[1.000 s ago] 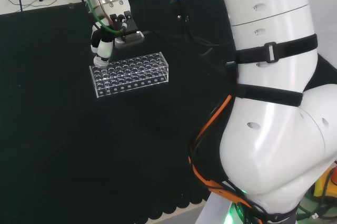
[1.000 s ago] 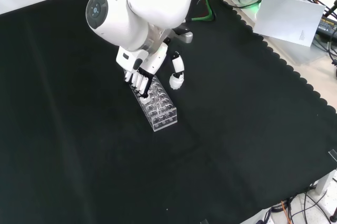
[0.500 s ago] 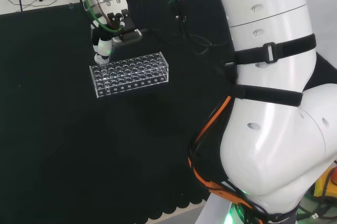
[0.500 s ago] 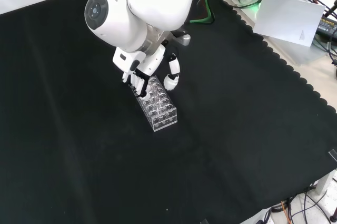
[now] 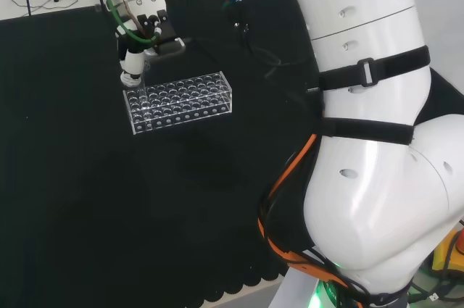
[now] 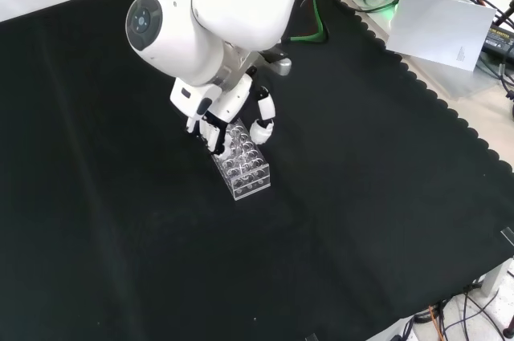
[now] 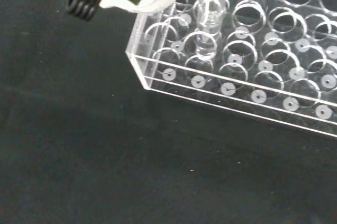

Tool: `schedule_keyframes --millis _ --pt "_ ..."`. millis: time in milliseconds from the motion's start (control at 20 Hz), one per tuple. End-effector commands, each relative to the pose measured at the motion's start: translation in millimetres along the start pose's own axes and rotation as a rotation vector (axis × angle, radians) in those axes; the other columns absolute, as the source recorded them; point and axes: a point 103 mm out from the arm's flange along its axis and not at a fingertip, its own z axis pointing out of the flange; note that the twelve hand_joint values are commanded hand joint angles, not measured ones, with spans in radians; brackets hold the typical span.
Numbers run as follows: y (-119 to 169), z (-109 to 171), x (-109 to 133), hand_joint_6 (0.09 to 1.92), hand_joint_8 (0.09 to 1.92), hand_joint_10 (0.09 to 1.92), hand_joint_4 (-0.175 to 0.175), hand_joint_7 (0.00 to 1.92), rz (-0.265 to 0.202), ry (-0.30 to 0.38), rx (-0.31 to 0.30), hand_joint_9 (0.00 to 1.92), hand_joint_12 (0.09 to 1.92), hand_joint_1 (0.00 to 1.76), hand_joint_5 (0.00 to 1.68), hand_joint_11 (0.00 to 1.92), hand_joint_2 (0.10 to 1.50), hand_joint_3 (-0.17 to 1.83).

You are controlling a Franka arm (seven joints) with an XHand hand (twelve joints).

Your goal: Pick up the test tube.

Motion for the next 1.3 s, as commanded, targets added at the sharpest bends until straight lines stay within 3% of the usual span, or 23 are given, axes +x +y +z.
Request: schedule_keyframes --millis 50,700,1300 --pt "0 4 9 0.93 0.94 0.85 -0.175 0.87 0.001 -0.005 0.017 0.78 1.44 1.00 0.53 0.38 0.61 0.74" --pt "-8 1 -12 0.94 0.94 0.84 -0.175 0.85 0.040 -0.041 0.009 0.78 1.43 1.02 0.54 0.39 0.60 0.75" --pt "-8 14 -1 0.94 0.96 0.86 -0.175 0.88 0.034 0.005 0.028 0.79 1.44 1.03 0.55 0.39 0.59 0.76"
